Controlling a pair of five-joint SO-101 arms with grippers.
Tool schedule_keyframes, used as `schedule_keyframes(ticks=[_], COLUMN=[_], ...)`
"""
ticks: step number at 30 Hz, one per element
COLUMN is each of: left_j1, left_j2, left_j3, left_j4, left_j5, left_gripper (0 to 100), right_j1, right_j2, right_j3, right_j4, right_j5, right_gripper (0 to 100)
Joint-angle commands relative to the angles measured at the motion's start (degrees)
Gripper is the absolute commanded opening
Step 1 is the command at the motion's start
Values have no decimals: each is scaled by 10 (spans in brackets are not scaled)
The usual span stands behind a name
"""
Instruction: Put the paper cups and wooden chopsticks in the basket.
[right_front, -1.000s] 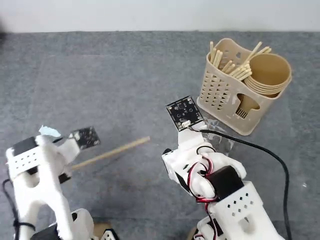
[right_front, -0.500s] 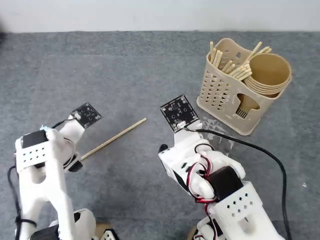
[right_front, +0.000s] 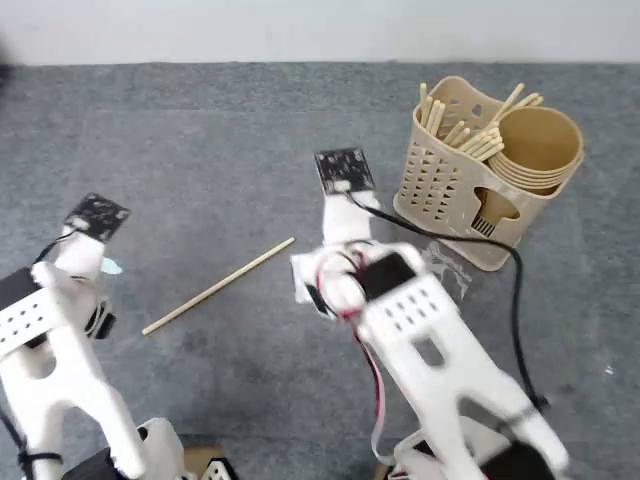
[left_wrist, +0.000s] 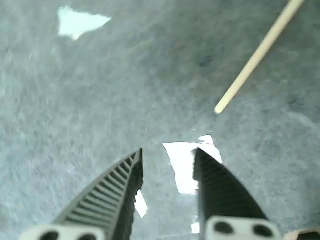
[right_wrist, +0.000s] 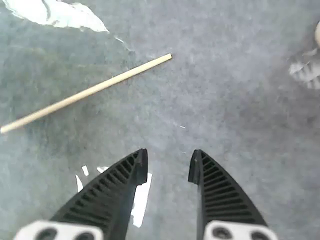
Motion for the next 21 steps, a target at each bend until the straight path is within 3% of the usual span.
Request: schedule_keyframes(ticks=[1,9,21], left_j1=[-25,-52,-54], left_j2=[-11,-10,-10], left_j3=[-31,3,75], left_j4=[6,-11,-85], left_j5=[33,117,120], left_gripper=[116,116,116], right_j1=[-17,-69,-73], right_j2=[87,272,490], right_j3=[-94,-247,-448], right_j4=[-10,-10,-4], right_j5=[-40,-79,-148], right_gripper=[154,154,154])
